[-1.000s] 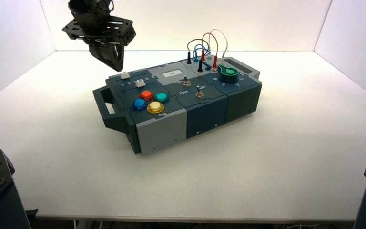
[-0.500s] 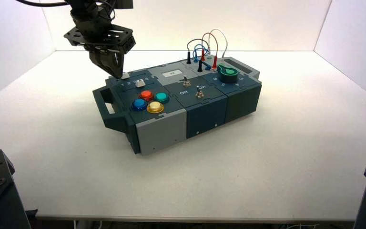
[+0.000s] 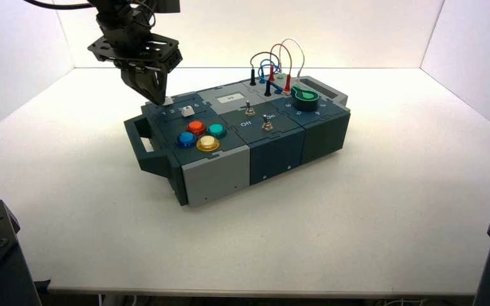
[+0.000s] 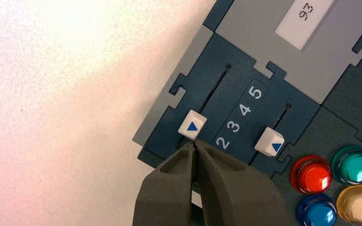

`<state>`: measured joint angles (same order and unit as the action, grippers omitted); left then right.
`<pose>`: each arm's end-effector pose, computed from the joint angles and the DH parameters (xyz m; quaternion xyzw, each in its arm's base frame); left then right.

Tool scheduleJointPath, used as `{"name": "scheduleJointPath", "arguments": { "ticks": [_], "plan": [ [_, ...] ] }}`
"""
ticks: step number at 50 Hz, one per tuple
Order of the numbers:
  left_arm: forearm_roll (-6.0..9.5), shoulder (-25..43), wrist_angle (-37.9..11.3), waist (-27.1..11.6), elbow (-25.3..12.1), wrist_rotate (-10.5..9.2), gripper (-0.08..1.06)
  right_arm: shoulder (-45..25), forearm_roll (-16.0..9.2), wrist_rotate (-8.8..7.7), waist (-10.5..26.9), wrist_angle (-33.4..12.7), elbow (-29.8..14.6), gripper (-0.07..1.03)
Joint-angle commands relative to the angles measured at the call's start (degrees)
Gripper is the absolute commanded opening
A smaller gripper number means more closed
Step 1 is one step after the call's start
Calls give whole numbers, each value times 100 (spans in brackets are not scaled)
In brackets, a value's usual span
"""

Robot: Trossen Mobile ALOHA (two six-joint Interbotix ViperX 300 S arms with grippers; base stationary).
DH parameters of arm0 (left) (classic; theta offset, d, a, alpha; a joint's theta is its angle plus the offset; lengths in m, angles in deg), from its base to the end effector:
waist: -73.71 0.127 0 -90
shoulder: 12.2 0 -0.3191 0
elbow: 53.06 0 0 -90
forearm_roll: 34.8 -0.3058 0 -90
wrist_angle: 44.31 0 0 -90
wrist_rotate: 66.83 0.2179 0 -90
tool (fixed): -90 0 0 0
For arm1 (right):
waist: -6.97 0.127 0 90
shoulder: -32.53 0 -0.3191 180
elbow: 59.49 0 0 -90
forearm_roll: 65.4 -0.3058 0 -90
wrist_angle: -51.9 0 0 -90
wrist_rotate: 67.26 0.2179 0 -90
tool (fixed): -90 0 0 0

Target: Move the top slider to position 3.

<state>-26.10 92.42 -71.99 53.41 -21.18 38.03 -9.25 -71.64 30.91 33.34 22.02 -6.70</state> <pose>0.3242 -0.1362 0.0051 0.1336 0.5835 -0.2051 0.7744 0.2157 0.1201 0.1926 0.0503 0.3156 0.2072 0.9246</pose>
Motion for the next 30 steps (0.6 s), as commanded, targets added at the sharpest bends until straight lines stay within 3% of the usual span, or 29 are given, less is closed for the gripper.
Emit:
{"name": "scheduleJointPath", "arguments": {
  "ticks": [1, 30],
  "plan": [
    [-9, -35, 26, -26, -158, 35, -3, -18, 0, -9, 9, 53, -79, -3],
    [-9, 141, 18, -26, -325, 88, -3, -18, 18, 0, 9, 53, -79, -3]
  ]
}}
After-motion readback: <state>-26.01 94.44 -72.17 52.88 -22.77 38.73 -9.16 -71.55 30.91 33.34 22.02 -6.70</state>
